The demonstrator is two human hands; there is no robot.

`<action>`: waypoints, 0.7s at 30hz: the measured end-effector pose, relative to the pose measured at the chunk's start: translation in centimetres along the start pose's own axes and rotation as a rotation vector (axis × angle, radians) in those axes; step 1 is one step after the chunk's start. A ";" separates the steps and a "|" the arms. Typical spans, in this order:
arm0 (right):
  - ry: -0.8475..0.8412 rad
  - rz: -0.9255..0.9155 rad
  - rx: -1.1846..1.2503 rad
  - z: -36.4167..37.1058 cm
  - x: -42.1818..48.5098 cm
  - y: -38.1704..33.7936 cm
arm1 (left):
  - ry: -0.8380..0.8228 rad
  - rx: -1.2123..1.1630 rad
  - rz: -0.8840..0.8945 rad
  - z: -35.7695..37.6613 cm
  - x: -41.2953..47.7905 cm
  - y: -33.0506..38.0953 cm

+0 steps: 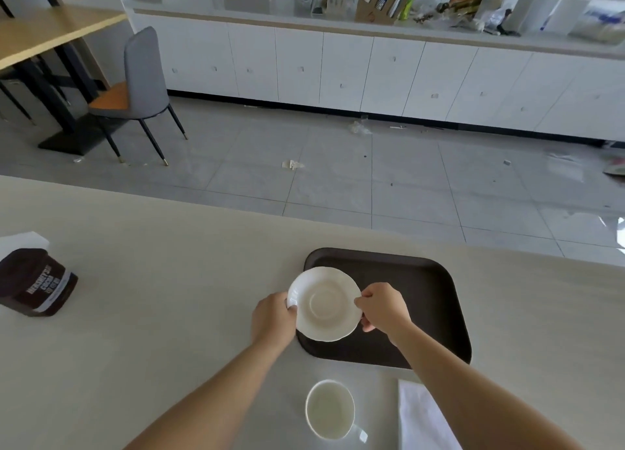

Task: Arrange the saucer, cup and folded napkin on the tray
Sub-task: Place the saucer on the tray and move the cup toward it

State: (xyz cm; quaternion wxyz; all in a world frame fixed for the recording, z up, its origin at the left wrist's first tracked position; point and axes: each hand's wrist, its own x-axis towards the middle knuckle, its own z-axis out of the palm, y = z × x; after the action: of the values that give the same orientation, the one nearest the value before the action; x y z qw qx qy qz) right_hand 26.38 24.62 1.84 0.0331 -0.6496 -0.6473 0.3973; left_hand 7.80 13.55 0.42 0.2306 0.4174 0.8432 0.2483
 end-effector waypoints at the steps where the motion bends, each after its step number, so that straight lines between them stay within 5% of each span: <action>1: 0.000 0.011 0.001 -0.1 0.3 0.4 | -0.010 0.016 0.002 0.3 0.2 0.3; 21: 0.034 0.024 0.083 1.2 1.1 3.2 | -0.101 0.130 0.028 2.3 1.6 1.5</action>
State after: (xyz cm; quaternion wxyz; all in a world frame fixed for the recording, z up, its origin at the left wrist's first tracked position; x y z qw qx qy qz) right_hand 28.18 24.54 -1.32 0.0661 -0.6620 -0.6219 0.4130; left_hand 9.16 16.21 -0.71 0.2416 0.4551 0.8390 0.1749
